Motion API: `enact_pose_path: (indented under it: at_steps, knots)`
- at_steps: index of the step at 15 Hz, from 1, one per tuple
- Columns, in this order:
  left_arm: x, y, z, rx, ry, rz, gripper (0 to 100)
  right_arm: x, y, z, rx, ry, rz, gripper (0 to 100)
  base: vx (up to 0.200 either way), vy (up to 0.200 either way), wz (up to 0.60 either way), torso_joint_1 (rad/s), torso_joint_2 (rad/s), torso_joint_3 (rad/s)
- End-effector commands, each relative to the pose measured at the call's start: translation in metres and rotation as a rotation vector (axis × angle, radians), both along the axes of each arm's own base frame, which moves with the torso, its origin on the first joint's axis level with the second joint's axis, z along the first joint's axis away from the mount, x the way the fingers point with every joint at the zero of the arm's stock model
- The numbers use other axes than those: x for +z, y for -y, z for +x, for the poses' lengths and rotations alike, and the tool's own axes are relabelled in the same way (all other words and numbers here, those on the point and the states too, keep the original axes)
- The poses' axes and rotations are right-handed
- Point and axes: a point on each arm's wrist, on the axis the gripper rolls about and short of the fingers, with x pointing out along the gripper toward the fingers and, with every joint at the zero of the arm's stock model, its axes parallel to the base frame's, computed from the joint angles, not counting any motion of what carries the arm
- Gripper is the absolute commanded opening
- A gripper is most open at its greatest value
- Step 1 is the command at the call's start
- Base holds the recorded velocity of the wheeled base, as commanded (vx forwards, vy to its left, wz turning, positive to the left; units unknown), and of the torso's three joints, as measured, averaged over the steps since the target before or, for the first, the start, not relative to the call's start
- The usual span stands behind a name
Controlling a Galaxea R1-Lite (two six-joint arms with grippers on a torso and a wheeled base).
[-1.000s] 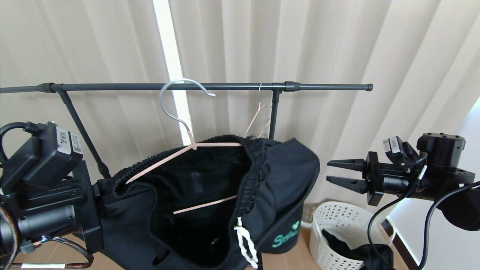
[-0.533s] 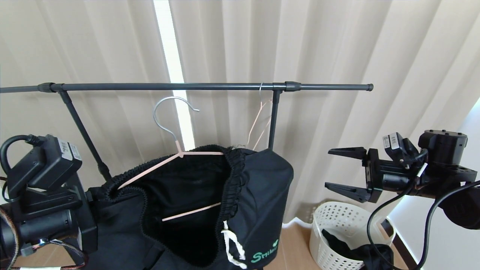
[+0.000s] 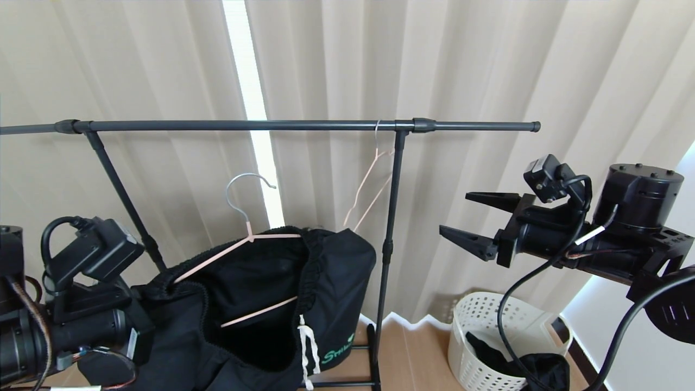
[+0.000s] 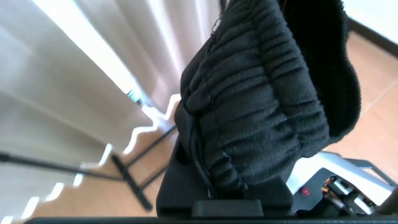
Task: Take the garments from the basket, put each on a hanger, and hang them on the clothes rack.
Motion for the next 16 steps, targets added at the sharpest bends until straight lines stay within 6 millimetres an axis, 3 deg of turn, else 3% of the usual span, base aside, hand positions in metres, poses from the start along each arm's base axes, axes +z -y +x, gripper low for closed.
enact_pose_path:
  at_steps: [1,7,16]
  knots:
    - [-0.012,0.005,0.017,0.039,-0.064,0.046,0,0.008,-0.005,-0.006,0.014,0.026,0.006,100,0.0,0.0,0.0,0.0,0.0,0.0]
    - [-0.033,0.01,0.037,0.135,-0.148,0.144,0,0.007,-0.005,-0.003,0.011,0.022,0.005,100,0.0,0.0,0.0,0.0,0.0,0.0]
    - [-0.035,-0.005,0.082,0.284,-0.13,0.139,0,0.006,-0.005,-0.002,0.009,0.019,0.004,100,0.0,0.0,0.0,0.0,0.0,0.0]
